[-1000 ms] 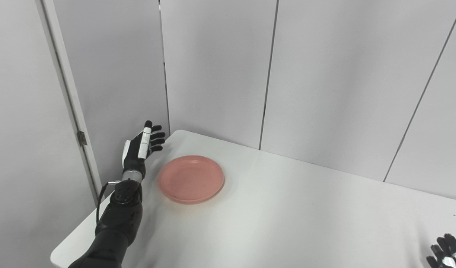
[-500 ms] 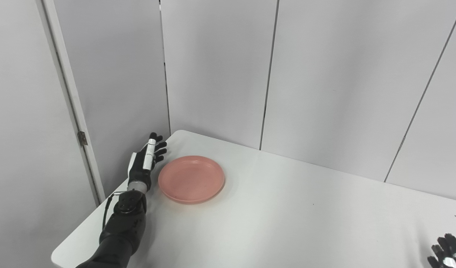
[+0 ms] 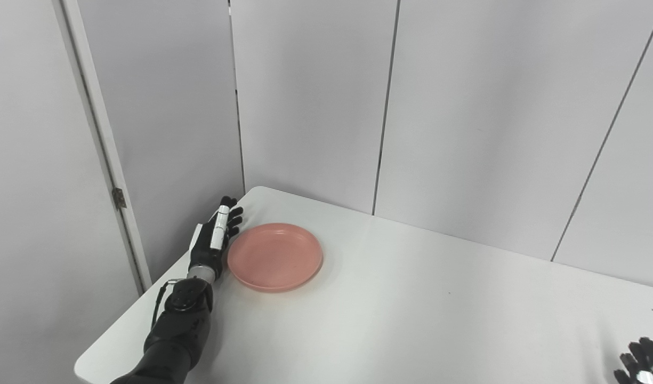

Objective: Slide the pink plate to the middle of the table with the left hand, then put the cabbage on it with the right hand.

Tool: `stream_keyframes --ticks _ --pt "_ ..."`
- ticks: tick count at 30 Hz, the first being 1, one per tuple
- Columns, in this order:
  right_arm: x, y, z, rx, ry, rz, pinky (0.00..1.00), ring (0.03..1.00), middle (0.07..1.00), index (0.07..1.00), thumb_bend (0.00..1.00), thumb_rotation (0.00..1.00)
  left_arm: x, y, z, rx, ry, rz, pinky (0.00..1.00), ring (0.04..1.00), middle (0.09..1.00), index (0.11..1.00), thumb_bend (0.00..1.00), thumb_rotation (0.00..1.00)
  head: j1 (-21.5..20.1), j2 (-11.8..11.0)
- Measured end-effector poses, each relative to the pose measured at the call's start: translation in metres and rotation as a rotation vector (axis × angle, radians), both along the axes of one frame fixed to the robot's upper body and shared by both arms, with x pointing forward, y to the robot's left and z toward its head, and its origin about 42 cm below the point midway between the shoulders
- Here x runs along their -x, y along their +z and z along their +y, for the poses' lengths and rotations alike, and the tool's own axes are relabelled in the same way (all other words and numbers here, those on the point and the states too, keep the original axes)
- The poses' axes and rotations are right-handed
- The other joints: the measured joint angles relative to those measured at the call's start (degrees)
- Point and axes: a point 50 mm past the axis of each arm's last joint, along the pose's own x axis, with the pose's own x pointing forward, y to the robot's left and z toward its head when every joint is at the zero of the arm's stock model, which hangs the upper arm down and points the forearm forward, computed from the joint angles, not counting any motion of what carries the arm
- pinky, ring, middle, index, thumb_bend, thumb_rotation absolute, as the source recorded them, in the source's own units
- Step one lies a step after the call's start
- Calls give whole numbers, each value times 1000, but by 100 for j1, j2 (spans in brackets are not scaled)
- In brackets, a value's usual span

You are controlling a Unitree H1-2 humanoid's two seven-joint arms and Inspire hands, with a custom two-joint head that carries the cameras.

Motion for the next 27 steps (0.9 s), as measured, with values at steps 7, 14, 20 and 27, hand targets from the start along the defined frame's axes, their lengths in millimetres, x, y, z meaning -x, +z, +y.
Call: stream_keyframes --ticks 7,14,20,27 --pt "0 1 0 -15 -1 -3 1000 1000 1000 995 622 837 -3 -3 -13 45 -60 -25 848 872 851 824 860 996 -44 0" --pt "-1 1 2 -24 1 -1 1000 1000 1000 997 641 826 -19 -5 -52 93 -158 -44 766 820 802 776 854 981 -97 35" --pt "-7 5 4 -10 4 -11 1000 1000 1000 1000 651 844 -41 -2 -104 104 -281 -34 761 827 807 772 875 960 -211 97" --pt "-7 6 9 -25 -12 -16 1000 1000 1000 1000 637 826 -48 2 -139 131 -382 -18 832 856 834 808 880 984 -998 569"
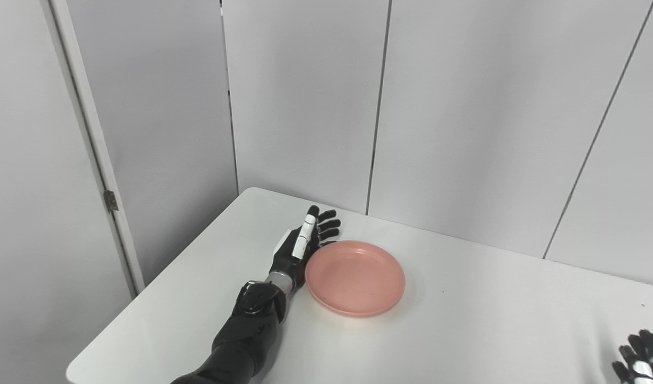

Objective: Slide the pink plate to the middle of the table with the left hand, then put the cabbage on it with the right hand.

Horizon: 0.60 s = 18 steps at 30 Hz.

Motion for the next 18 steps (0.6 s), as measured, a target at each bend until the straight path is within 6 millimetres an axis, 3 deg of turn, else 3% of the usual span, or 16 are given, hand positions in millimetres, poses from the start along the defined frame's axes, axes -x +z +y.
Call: stream_keyframes --ticks 1,2,3,5,6,7,8,10,11,12,13,18 --pt "0 1 2 -2 2 -4 1000 1000 1000 1000 603 843 -1 0 -6 4 -11 2 860 859 828 804 872 988 -4 2" --pt "0 2 4 -3 2 -8 1000 1000 1000 1000 586 852 -1 2 -14 11 -26 2 875 861 826 802 868 991 -430 185" --pt "0 2 6 -5 0 -10 1000 1000 1000 1000 591 820 0 2 -20 18 -39 5 904 874 829 802 861 997 -434 187" --pt "-2 3 11 -11 -10 -11 1000 1000 1000 1000 604 813 2 3 -33 35 -65 11 920 880 829 802 855 996 -1502 449" --pt "-2 3 14 -10 -13 -11 1000 1000 1000 1000 667 855 3 4 -39 42 -78 12 901 870 824 800 823 993 -1785 494" --pt "-2 3 15 -7 -17 -10 1000 1000 1000 1000 675 870 4 4 -47 50 -90 12 901 873 830 807 816 996 -1788 494" --pt "-2 3 15 4 -24 -9 1000 1000 1000 1000 677 891 5 3 -54 55 -102 13 901 877 839 818 806 998 -2249 616" --pt "-2 5 14 22 -42 -16 1000 1000 1000 1000 677 892 8 2 -73 64 -119 13 898 878 852 838 786 1000 -2306 635" --pt "-2 9 14 25 -54 -25 1000 1000 1000 1000 677 889 10 2 -81 57 -122 8 897 878 855 843 781 1000 -2637 731" --pt "-3 13 14 24 -62 -36 1000 1000 1000 1000 686 877 14 1 -92 58 -132 2 889 873 856 847 779 1000 -2640 732" --pt "-4 17 14 21 -69 -46 1000 1000 1000 1000 714 871 17 -1 -100 63 -138 0 904 877 868 859 778 1000 -3006 810" --pt "-8 61 14 17 -102 -116 1000 998 1000 1000 691 859 32 -2 -151 112 -175 -13 902 900 888 877 818 999 -3702 1004"
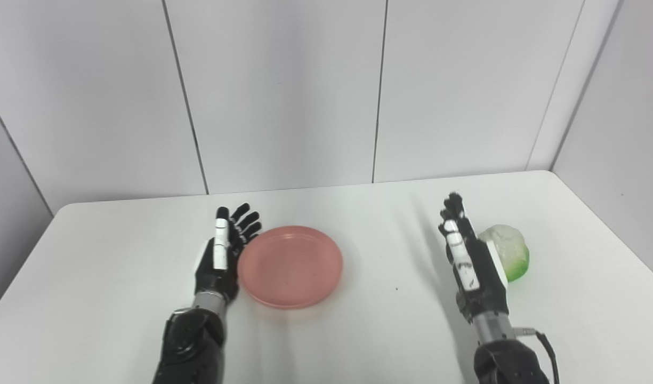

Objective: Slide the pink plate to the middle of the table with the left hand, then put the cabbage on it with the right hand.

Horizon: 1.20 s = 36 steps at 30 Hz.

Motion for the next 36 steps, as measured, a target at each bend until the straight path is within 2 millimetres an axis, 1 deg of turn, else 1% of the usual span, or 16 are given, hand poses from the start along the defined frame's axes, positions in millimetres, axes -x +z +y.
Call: stream_keyframes --ticks 3,6,10,12,13,15,16,18,22,23,25,27,30,34,35,36 --pt "0 33 -5 41 -14 -38 1000 990 999 1000 673 875 5 0 -22 12 -5 6 887 895 886 871 818 1000 -229 79" --pt "3 62 -20 112 -32 -63 1000 987 989 988 696 832 6 0 -30 12 7 12 874 886 876 857 791 1000 -239 106" --pt "9 102 -66 390 -4 -10 995 990 985 989 653 800 8 1 -35 9 32 12 843 865 858 839 781 997 -221 80" --pt "7 130 -96 566 1 17 883 927 930 956 723 706 8 0 -35 6 38 12 841 864 858 835 767 1000 -221 18" --pt "7 140 -105 621 -5 22 760 874 892 935 758 680 8 0 -34 6 39 10 846 865 860 835 756 1000 -221 18" --pt "5 163 -121 775 -39 24 716 854 878 928 769 675 9 0 -34 3 45 9 849 866 862 836 753 1000 -230 -8" --pt "5 169 -125 834 -50 31 729 843 859 919 769 650 10 0 -35 0 42 8 853 870 865 841 756 1000 -230 -35" --pt "3 170 -130 916 -49 62 759 823 834 902 761 578 10 -1 -36 -2 39 8 852 872 867 843 754 1000 -230 -52" --pt "-6 157 -137 993 -30 163 780 829 853 906 757 566 10 -1 -35 -3 41 9 863 878 873 851 761 997 -256 -79" --pt "-7 156 -139 1021 -30 182 791 840 866 907 749 553 10 -1 -35 -2 41 8 860 874 869 846 765 986 -422 -174" --pt "-13 154 -145 1079 -24 234 808 857 886 909 762 540 10 -3 -34 5 45 1 854 867 860 837 772 970 -476 -211" --pt "-17 155 -151 1129 -41 271 793 863 896 909 790 544 10 -6 -33 4 44 -3 856 873 866 842 784 985 -598 -271" --pt "-20 153 -150 1199 -52 295 784 921 946 909 845 511 9 -7 -30 1 41 -8 852 880 874 851 786 989 -765 -298" --pt "-28 136 -149 1250 -9 379 767 918 958 923 902 424 8 -7 -27 -5 31 -9 862 887 880 859 781 1000 -898 -334" --pt "-30 132 -149 1258 1 396 789 947 974 950 961 386 8 -7 -25 -9 29 -11 869 889 883 862 780 1000 -941 -342" --pt "-32 128 -148 1266 11 416 796 957 980 960 981 373 7 -7 -23 -13 25 -12 872 890 884 863 780 1000 -942 -342"
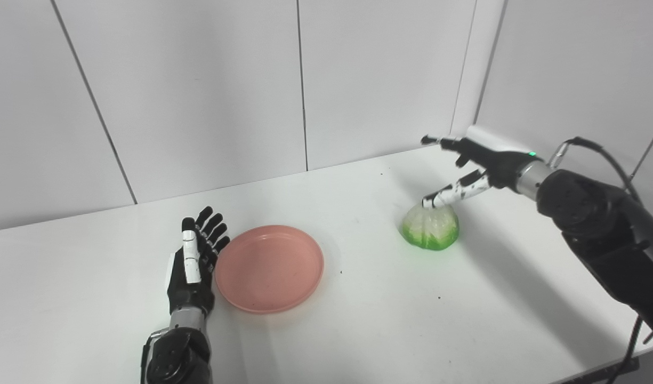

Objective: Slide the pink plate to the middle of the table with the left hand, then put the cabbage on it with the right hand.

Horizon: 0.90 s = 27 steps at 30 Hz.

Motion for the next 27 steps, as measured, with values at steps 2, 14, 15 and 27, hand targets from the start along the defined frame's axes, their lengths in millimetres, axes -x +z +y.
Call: stream_keyframes --ticks 2,14,15,27 --pt "-5 -6 1 28 -13 21 775 968 995 982 996 372 -2 0 3 -8 -10 -3 872 889 884 862 780 1000 -44 9" --pt "-23 -15 6 148 16 116 896 1000 1000 1000 984 93 -6 0 6 15 -1 1 857 884 877 856 804 1000 -18 53" --pt "-24 -14 7 151 28 144 897 1000 1000 1000 982 86 -6 0 6 14 -2 2 858 885 878 857 805 1000 -18 53" --pt "-33 -11 5 183 35 229 880 1000 1000 1000 988 57 -2 2 6 16 -9 9 861 891 886 861 791 999 -9 97"
